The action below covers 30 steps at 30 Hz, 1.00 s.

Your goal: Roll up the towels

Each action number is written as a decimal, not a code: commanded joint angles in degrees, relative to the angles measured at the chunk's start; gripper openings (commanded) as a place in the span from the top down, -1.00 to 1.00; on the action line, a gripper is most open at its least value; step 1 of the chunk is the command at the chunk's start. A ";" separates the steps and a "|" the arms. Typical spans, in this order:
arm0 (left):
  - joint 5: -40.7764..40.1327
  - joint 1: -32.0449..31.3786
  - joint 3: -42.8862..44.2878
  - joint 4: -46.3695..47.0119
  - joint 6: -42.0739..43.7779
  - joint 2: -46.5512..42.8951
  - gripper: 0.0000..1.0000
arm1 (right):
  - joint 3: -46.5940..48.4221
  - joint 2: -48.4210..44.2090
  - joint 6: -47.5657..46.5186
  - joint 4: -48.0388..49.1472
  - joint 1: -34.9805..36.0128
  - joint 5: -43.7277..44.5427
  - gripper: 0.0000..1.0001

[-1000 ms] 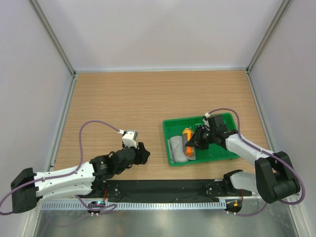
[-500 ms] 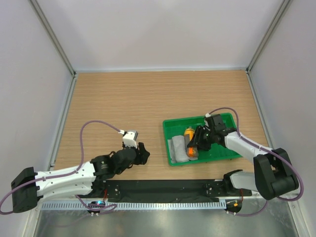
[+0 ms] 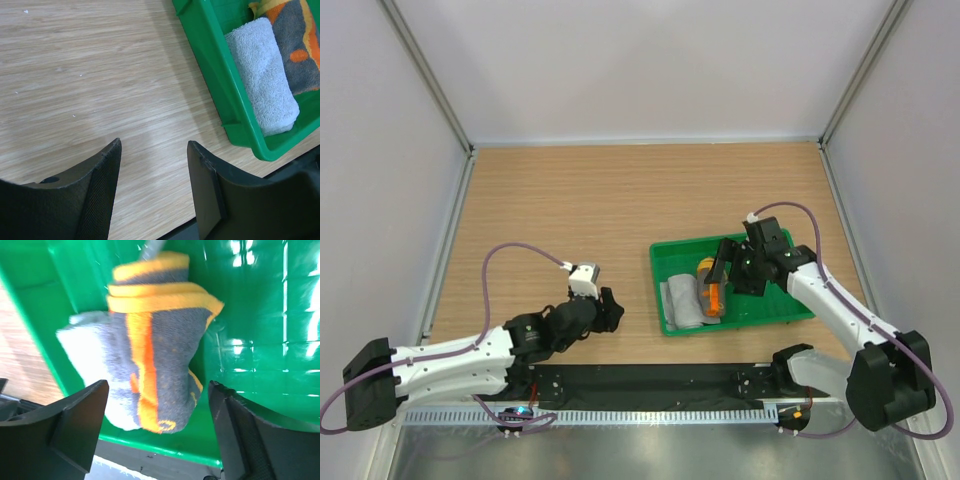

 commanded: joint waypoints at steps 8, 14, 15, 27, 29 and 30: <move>-1.23 0.74 4.01 -0.79 1.72 0.46 -0.13 | 7.52 -5.06 -1.57 -8.10 1.38 4.82 -0.80; -2.20 1.01 7.17 -4.74 3.39 0.11 -0.12 | 10.16 -7.71 -2.72 -11.80 2.35 7.11 -0.81; -2.72 1.01 8.39 -5.36 4.18 0.02 -0.13 | 10.59 -7.71 -2.72 -12.07 2.43 6.50 -0.81; -9.40 1.01 13.93 -12.65 9.63 -2.97 -0.78 | 13.67 -8.06 -3.95 -14.35 2.87 7.20 -0.84; -11.41 1.01 14.46 -13.19 10.16 -3.49 -0.80 | 13.85 -8.32 -4.03 -14.62 2.87 7.29 -0.86; -11.86 1.01 14.46 -13.36 10.77 -3.84 -0.81 | 13.85 -8.32 -3.95 -14.79 2.87 7.29 -0.88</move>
